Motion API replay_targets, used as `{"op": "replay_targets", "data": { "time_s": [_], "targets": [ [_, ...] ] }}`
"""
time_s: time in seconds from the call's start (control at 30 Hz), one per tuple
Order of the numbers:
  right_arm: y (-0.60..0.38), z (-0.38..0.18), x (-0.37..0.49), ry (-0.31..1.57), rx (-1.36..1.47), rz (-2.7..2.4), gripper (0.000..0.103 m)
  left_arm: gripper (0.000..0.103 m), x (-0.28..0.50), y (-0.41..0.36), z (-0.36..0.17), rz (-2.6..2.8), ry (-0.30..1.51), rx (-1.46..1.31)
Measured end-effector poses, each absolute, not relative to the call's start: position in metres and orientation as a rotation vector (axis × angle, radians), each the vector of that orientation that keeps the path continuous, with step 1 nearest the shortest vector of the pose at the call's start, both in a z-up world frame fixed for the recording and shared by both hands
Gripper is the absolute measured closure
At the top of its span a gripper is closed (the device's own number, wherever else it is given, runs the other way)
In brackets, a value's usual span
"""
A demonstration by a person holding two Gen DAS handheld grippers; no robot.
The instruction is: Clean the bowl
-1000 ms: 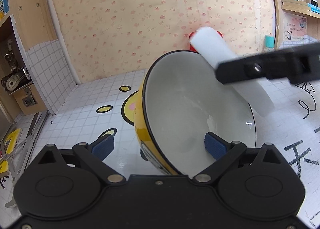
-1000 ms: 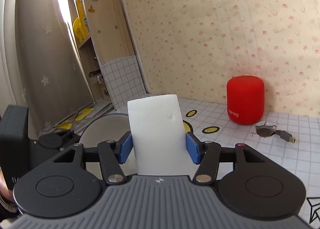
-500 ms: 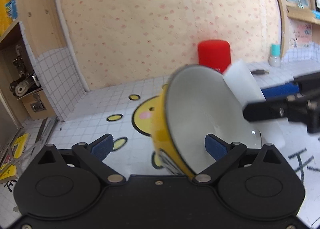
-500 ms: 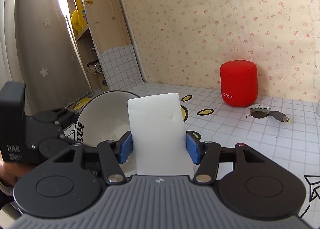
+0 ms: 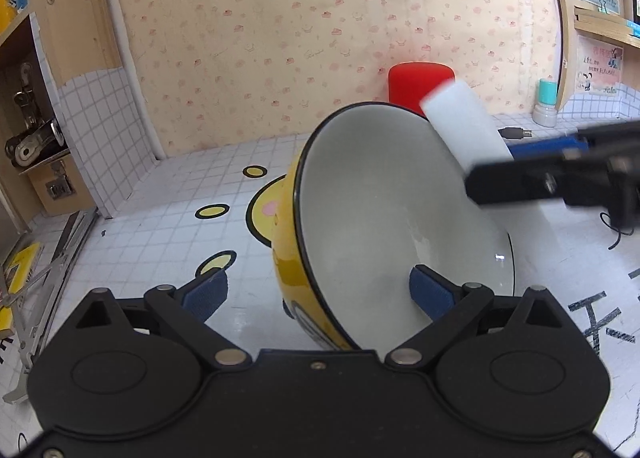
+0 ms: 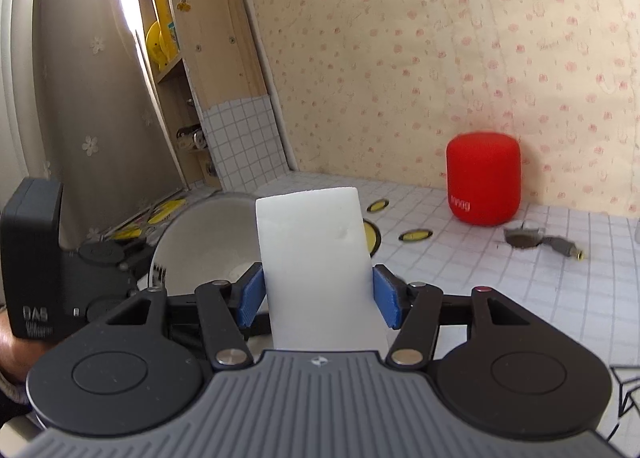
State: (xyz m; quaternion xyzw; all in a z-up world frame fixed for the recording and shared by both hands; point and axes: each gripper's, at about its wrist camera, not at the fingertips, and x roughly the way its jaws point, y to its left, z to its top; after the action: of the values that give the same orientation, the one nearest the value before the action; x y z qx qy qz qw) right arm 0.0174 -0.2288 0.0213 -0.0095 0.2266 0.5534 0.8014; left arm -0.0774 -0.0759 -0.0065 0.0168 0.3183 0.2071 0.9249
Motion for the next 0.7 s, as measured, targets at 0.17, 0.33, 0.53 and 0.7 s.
{"op": "replay_targets", "data": {
  "time_s": [0.17,0.33,0.53,0.7],
  "targets": [
    [-0.224,0.022,0.016,0.484,-0.031,1.185,0.043,0.004,-0.082,-0.08,-0.006,0.423,0.655,0.015],
    [-0.231,-0.001,0.009,0.548,-0.064,1.184,0.044,0.004,-0.085,-0.087,-0.004,0.419,0.656,0.005],
    [-0.227,0.015,0.009,0.492,-0.077,1.189,0.044,0.004,-0.077,-0.07,-0.002,0.415,0.659,-0.003],
    [-0.227,0.022,-0.001,0.463,-0.147,1.178,0.044,0.004,-0.081,-0.08,-0.005,0.415,0.657,0.006]
  ]
}}
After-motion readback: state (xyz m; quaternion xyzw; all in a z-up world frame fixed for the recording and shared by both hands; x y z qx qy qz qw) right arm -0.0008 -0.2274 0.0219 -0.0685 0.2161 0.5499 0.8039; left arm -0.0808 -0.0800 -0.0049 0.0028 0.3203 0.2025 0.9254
